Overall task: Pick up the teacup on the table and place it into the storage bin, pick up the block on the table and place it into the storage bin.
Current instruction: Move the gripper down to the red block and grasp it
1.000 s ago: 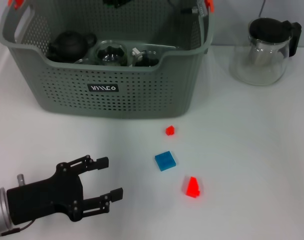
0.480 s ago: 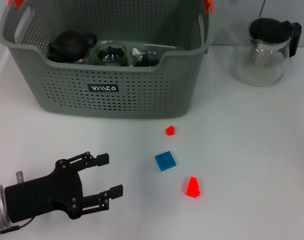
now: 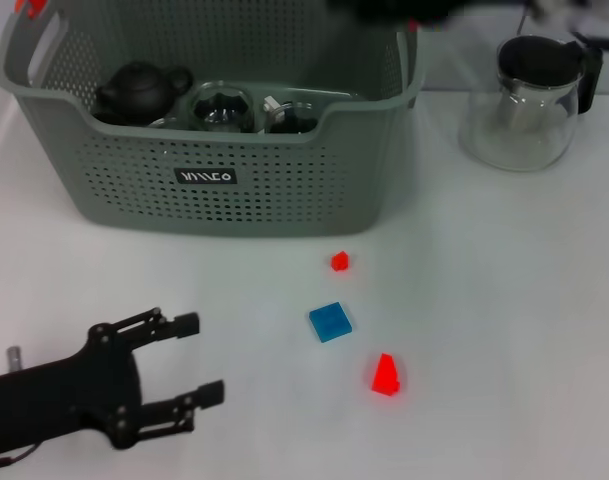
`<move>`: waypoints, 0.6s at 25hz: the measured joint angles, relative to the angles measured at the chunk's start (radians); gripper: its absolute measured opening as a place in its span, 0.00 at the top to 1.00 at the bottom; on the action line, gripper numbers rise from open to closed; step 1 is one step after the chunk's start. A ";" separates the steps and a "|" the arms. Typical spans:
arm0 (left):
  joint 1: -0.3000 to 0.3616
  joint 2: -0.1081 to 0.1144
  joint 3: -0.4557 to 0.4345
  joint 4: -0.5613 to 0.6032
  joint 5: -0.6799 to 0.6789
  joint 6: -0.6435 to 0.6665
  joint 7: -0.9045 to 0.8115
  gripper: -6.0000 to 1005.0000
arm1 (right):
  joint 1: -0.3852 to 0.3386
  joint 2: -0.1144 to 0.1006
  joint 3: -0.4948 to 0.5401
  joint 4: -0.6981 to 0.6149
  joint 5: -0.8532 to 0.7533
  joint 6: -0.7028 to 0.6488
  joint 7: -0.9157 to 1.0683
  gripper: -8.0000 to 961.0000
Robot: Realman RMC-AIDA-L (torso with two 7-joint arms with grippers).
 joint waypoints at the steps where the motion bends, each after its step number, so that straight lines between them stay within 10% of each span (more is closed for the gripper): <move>1: 0.002 0.005 0.000 0.011 0.009 0.015 0.000 0.20 | -0.022 -0.003 0.000 -0.039 -0.019 -0.052 -0.004 0.24; 8: 0.013 0.022 -0.080 0.051 0.040 0.094 0.012 0.20 | -0.076 0.008 0.011 -0.251 -0.216 -0.442 0.034 0.24; 15: -0.011 0.015 -0.093 0.029 0.035 0.067 0.016 0.20 | 0.015 0.037 -0.059 -0.259 -0.500 -0.528 0.190 0.24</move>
